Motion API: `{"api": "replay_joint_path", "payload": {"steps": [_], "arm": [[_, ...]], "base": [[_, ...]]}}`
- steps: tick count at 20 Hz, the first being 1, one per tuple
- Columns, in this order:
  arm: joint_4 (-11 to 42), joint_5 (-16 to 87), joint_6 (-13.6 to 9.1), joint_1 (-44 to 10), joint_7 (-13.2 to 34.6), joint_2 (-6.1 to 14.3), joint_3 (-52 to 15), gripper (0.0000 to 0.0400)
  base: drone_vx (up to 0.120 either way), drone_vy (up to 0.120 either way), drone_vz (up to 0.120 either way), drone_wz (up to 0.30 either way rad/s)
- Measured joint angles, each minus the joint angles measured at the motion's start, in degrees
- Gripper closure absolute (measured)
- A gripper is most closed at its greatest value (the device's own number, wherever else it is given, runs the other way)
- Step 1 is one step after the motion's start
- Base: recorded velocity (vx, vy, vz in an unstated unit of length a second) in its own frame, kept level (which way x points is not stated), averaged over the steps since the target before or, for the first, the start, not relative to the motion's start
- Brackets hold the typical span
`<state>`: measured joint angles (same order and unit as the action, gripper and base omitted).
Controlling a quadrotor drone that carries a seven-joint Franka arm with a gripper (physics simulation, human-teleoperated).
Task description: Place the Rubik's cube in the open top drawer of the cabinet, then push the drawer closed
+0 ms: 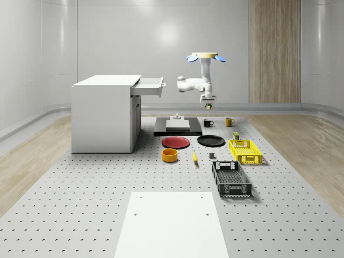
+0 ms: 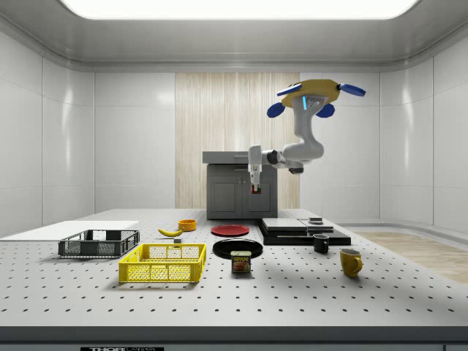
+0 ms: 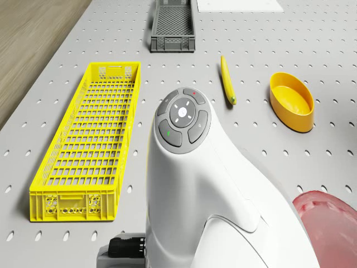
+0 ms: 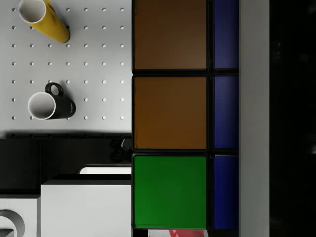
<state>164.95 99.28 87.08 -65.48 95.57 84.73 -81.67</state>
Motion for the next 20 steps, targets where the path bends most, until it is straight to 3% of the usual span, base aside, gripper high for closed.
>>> {"api": "replay_joint_path", "payload": {"steps": [20], "arm": [[-0.07,-0.91,2.14,-0.35,0.29,2.29,-0.34,0.0075]], "base": [[0.000,-0.120,0.120,0.000]]}}
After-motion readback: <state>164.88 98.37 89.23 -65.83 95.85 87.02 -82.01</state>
